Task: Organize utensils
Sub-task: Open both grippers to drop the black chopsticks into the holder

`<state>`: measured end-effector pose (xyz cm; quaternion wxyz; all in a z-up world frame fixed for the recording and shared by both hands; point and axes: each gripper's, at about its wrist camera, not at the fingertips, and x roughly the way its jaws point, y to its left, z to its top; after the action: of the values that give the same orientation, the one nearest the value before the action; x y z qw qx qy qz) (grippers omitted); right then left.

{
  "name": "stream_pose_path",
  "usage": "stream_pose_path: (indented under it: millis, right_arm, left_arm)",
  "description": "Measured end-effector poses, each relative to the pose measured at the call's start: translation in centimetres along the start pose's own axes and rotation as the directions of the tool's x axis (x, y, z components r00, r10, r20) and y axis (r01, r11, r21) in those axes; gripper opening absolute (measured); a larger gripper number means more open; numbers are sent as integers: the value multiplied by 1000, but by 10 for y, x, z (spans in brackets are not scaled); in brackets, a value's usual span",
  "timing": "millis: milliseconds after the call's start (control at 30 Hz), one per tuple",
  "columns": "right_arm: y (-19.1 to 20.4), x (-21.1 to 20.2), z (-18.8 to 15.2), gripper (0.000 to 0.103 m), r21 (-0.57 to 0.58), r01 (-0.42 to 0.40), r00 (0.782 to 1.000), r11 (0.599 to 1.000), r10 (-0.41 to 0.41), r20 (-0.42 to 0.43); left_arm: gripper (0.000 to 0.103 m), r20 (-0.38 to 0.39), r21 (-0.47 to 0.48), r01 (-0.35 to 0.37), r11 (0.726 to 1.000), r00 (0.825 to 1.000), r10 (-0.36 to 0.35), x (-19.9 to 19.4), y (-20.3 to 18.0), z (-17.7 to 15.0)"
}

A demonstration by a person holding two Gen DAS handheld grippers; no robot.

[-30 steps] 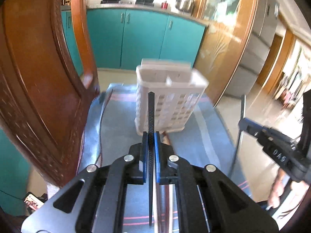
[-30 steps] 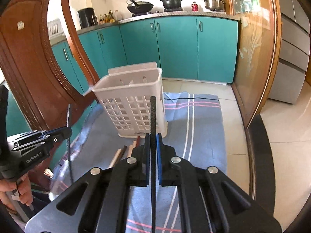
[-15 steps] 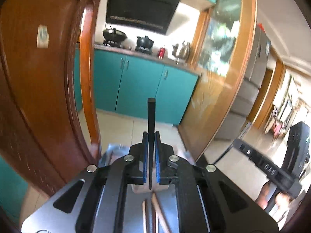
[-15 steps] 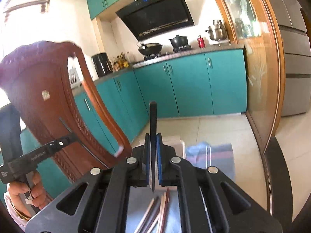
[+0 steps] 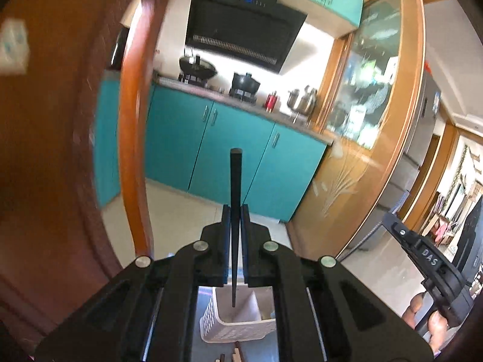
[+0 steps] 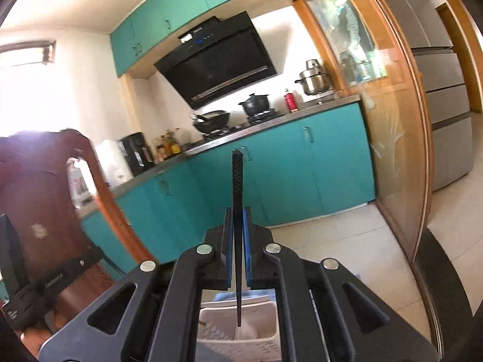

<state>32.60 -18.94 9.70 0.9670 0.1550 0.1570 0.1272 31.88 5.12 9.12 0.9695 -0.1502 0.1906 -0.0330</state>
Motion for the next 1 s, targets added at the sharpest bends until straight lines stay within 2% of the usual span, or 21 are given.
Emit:
stream_pose_path:
  millis: [100, 200, 467, 533, 600, 633, 733, 833, 900, 967, 1000]
  right_arm:
    - [-5, 28, -25, 7, -17, 31, 996, 999, -32, -87]
    - [-9, 41, -51, 7, -40, 52, 988, 998, -57, -146]
    - [-11, 20, -75, 8, -102, 59, 986, 993, -74, -151]
    - [-14, 11, -77, 16, -104, 63, 986, 993, -78, -146]
    - [-19, -2, -78, 37, -103, 68, 988, 992, -82, -129]
    - [-22, -11, -79, 43, -100, 72, 990, 992, -84, -115]
    - [-33, -32, -85, 50, -88, 89, 992, 992, -96, -84]
    - [-48, -52, -97, 51, -57, 136, 988, 989, -139, -68]
    - [-59, -54, -107, 51, -43, 189, 974, 981, -193, -118]
    - [-68, -46, -121, 51, -61, 247, 944, 967, -254, -210]
    - [-72, -37, -133, 51, -82, 262, 916, 962, -274, -291]
  left_arm:
    - [7, -52, 26, -48, 999, 997, 49, 22, 0, -20]
    - [7, -100, 32, -67, 997, 993, 70, 36, 3, -34]
    - [7, -146, 40, -67, 997, 987, 72, 42, 9, -63]
    - [8, -138, 49, -63, 997, 988, 69, 38, 8, -68]
    - [8, -117, 55, -53, 997, 991, 59, 28, 9, -72]
    - [11, -104, 56, -48, 997, 993, 54, 21, 9, -73]
    - [20, -71, 30, -27, 999, 997, 29, 2, 16, -81]
    - [23, -77, -27, -27, 999, 997, 25, -14, 26, -102]
    - [24, -140, -26, -80, 996, 987, 76, -17, 28, -123]
    - [24, -220, 2, -127, 992, 967, 125, -13, 27, -146]
    - [24, -257, 15, -146, 989, 956, 145, -9, 27, -156]
